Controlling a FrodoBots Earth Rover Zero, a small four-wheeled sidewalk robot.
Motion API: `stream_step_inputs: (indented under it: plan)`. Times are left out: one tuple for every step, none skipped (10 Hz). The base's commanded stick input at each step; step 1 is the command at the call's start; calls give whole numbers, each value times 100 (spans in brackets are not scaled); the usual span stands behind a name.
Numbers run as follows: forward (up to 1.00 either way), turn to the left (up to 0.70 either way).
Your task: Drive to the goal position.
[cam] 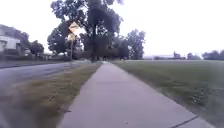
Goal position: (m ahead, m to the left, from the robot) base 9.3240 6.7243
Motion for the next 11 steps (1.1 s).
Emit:
stream_step_inputs:
  plan:
    - [70,-14]
    - [70,-14]
    - [70,-11]
    - [70,-4]
    - [70,0]
    - [70,3]
    - [70,10]
    - [70,14]
    - [70,14]
    - [70,14]
    - [70,14]
